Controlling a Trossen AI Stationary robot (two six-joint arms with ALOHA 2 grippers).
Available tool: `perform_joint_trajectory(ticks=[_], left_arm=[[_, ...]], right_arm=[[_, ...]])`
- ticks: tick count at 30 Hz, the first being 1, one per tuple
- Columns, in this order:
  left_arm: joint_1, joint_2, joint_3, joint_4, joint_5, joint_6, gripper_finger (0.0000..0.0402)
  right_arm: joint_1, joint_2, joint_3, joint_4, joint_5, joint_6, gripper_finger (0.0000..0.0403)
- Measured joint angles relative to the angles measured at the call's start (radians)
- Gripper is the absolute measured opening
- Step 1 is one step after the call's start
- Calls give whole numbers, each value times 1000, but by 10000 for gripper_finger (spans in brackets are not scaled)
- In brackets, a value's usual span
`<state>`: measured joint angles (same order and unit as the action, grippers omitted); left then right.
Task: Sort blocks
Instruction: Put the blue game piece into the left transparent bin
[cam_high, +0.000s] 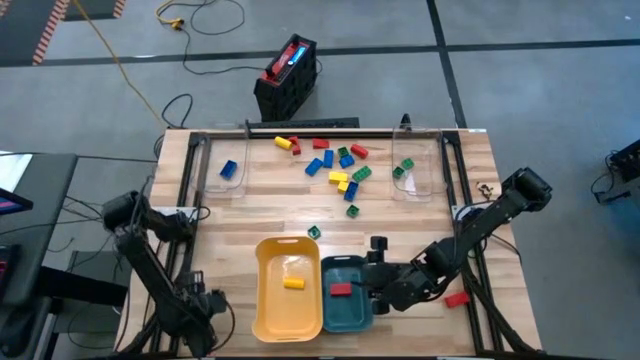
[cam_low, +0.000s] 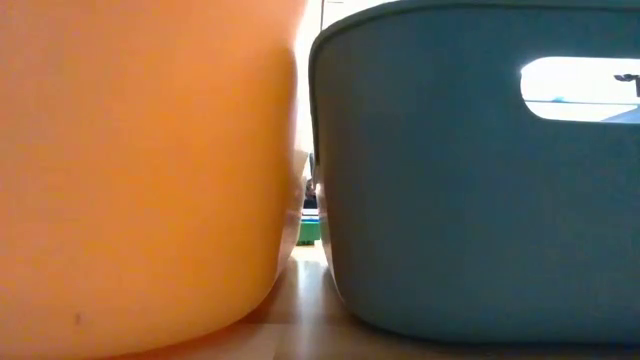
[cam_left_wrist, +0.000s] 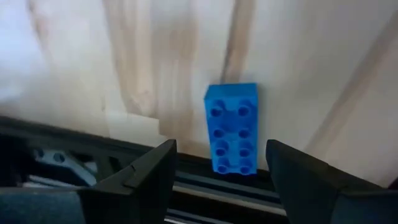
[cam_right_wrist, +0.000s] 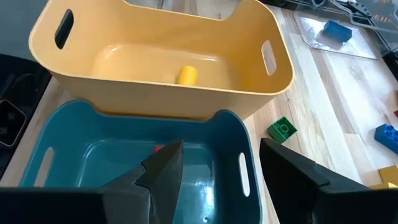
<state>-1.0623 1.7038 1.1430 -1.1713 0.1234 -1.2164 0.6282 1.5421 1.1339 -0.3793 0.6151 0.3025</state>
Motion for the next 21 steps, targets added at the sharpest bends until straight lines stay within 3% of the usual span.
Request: perform_joint_trajectory(ticks=[9, 21], left_arm=[[0, -18, -18, 43, -68, -78, 242], [-40, -17, -106, 139, -70, -139, 242]], right_arm=[[8, 0, 0, 41, 0, -13, 228], [34, 0, 0, 54, 0, 4, 226]])
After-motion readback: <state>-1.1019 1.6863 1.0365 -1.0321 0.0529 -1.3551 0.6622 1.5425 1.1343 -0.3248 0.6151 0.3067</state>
